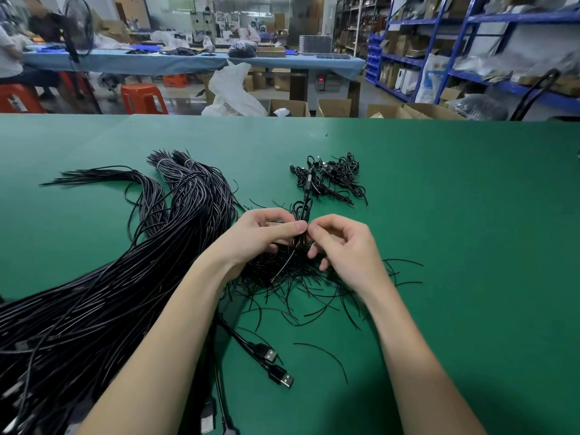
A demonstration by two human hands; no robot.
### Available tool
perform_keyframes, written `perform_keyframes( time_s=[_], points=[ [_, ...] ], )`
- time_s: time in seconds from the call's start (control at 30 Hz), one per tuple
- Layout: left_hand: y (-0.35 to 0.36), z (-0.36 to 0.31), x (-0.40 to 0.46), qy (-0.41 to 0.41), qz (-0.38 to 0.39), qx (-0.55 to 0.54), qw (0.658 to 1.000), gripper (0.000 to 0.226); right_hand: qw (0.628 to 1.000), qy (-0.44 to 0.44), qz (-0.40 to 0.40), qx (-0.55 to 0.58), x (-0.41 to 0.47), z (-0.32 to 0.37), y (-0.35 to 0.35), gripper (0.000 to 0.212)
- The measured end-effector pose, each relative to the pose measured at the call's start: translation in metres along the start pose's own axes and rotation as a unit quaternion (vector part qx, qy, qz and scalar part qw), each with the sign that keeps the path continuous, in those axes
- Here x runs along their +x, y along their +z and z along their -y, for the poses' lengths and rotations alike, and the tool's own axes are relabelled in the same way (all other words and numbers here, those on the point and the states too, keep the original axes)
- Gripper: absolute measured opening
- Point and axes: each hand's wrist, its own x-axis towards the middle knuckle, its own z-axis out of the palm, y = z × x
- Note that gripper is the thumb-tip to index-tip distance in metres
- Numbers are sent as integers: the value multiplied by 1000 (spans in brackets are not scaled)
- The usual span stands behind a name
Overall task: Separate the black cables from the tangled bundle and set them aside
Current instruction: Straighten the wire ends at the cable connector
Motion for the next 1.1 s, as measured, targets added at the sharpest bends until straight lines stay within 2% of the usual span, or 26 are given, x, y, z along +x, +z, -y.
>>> perform_keyframes(
  time_s=[0.13,0.23,0.3,0.4,0.47,0.6,0.73,0.87,0.97,1.03,1.1],
  points=[
    [2,2,1,6,-35,14,999,14,998,1,-22,-65,-1,-1,3,11],
    [2,3,1,-21,-25,-11,999,17,999,12,13,-33,-1,-2,1,10],
    [2,4,2,-57,-4,-55,997,18,996,-39,16,-77,-2,-2,-4,7],
    [3,7,5,-83,0,-79,993,20,975,-136,-10,-174,-3,-4,-8,17],
    [1,6,5,-93,2,-82,992,17,966,-178,-24,-186,-3,-6,-8,20],
    [-1,5,4,-118,16,-93,989,36,951,-238,-26,-195,-2,-10,-9,14],
    [0,4,5,-139,25,-121,983,42,947,-255,-34,-195,-1,-12,-8,9],
    [-2,6,4,-143,46,-99,984,42,969,-189,-17,-160,0,-12,-7,12],
    [0,6,4,-105,41,-99,989,36,999,-25,18,-36,0,-6,-5,3],
    [1,6,3,-74,22,-102,992,36,997,57,30,39,0,-1,-3,4],
    [4,7,3,-41,-3,-84,996,39,992,102,27,72,1,1,-1,11]
  ],
)
